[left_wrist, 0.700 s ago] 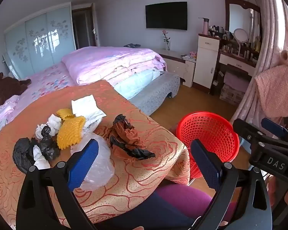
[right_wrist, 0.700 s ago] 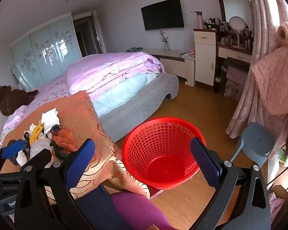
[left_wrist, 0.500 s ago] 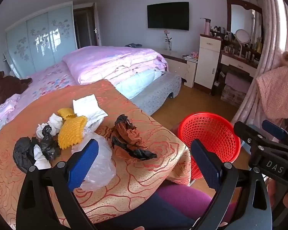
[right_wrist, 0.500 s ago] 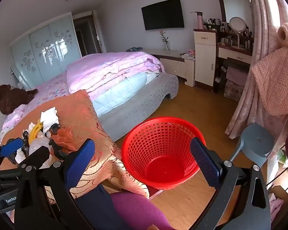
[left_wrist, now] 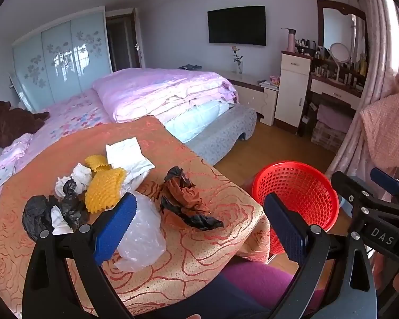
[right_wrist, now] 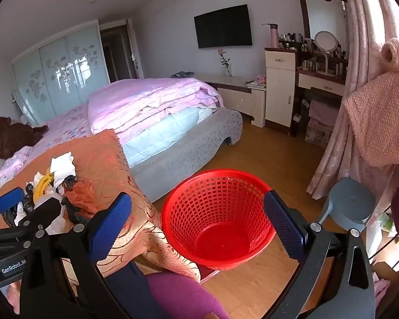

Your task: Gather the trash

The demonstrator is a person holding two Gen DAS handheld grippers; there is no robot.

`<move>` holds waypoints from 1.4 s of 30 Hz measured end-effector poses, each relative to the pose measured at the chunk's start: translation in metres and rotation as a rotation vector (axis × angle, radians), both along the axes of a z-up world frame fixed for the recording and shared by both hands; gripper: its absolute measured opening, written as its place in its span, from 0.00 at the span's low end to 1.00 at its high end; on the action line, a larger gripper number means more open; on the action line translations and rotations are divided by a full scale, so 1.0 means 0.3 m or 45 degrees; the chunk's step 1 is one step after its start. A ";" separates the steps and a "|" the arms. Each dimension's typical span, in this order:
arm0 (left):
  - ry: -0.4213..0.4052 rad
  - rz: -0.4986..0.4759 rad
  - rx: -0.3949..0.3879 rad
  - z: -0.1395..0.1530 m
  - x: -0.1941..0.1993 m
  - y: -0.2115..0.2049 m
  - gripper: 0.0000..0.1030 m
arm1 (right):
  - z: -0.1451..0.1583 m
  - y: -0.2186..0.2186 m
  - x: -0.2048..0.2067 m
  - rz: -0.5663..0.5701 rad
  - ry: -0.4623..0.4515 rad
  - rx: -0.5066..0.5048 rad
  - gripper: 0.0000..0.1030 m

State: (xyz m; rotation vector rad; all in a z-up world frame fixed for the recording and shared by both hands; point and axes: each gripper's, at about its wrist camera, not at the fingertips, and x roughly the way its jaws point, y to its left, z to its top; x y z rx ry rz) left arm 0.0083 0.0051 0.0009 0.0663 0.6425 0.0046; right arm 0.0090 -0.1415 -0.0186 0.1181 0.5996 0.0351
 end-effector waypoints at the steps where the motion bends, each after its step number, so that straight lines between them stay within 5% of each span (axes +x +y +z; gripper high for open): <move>1: -0.001 0.000 0.000 0.002 0.000 0.003 0.90 | 0.002 0.002 0.000 0.003 0.000 0.003 0.93; 42: -0.005 0.005 0.011 0.006 0.005 0.003 0.90 | -0.021 -0.001 0.007 0.014 0.025 0.041 0.93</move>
